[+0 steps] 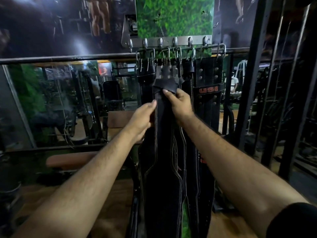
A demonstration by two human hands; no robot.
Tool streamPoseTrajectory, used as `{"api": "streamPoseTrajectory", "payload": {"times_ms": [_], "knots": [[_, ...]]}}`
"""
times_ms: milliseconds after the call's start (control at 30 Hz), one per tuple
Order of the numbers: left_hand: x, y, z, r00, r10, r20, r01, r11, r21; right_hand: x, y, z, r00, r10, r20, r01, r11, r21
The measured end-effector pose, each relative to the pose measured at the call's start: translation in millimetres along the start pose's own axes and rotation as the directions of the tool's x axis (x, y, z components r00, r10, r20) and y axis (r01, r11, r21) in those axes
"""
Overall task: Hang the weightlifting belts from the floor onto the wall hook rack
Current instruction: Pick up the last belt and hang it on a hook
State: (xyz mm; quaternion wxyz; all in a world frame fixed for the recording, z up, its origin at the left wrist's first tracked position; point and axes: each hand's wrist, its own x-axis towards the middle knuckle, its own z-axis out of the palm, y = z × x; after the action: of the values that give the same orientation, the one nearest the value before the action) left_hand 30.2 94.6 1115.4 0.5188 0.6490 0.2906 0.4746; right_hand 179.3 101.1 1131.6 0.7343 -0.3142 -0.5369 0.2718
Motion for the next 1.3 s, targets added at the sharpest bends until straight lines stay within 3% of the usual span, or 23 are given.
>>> {"api": "streamPoseTrajectory", "payload": {"times_ms": [100,233,400,500,567,667,800,867,1000,1067,1133,1200,1300], "knots": [[6,25,14,0.996,0.085,-0.02,-0.087,0.983,-0.163,-10,1,3,0.981,-0.071,0.181,0.076,0.997,-0.021],[5,22,22,0.98,0.139,-0.142,-0.161,0.974,-0.16,-30,8,-7,0.966,-0.07,0.248,0.089,0.994,-0.069],[7,11,27,0.961,0.066,-0.269,-0.14,0.953,-0.267,-88,72,-28,0.94,0.203,0.274,-0.143,0.964,-0.225],[7,11,26,0.948,0.039,-0.316,-0.143,0.938,-0.315,-130,126,-58,0.856,0.45,0.254,-0.337,0.858,-0.387],[5,12,28,0.951,0.054,-0.303,-0.147,0.944,-0.295,-143,151,-75,0.821,0.531,0.211,-0.373,0.779,-0.504],[5,5,25,0.946,0.055,-0.319,-0.148,0.949,-0.277,-133,146,-72,0.817,0.522,0.247,-0.281,0.733,-0.619],[6,2,29,0.937,0.092,-0.338,-0.174,0.96,-0.22,-97,92,-38,0.94,0.251,0.233,-0.144,0.906,-0.398],[5,8,34,0.931,0.113,-0.346,-0.197,0.956,-0.216,-84,91,-35,0.959,0.178,0.22,-0.07,0.902,-0.426],[10,17,34,0.947,0.111,-0.302,-0.184,0.957,-0.224,-120,123,-64,0.907,0.412,0.087,-0.238,0.672,-0.702],[6,10,37,0.964,0.103,-0.243,-0.16,0.961,-0.226,-140,135,-80,0.843,0.522,0.132,-0.202,0.534,-0.821],[3,0,37,0.96,0.088,-0.264,-0.155,0.958,-0.243,-149,137,-85,0.787,0.597,0.156,-0.188,0.473,-0.861],[4,-7,37,0.948,0.084,-0.308,-0.161,0.959,-0.232,-145,129,-82,0.791,0.577,0.202,-0.227,0.584,-0.78],[2,-13,36,0.93,0.077,-0.359,-0.156,0.968,-0.196,-120,103,-68,0.926,0.349,0.143,-0.246,0.847,-0.471]]}}
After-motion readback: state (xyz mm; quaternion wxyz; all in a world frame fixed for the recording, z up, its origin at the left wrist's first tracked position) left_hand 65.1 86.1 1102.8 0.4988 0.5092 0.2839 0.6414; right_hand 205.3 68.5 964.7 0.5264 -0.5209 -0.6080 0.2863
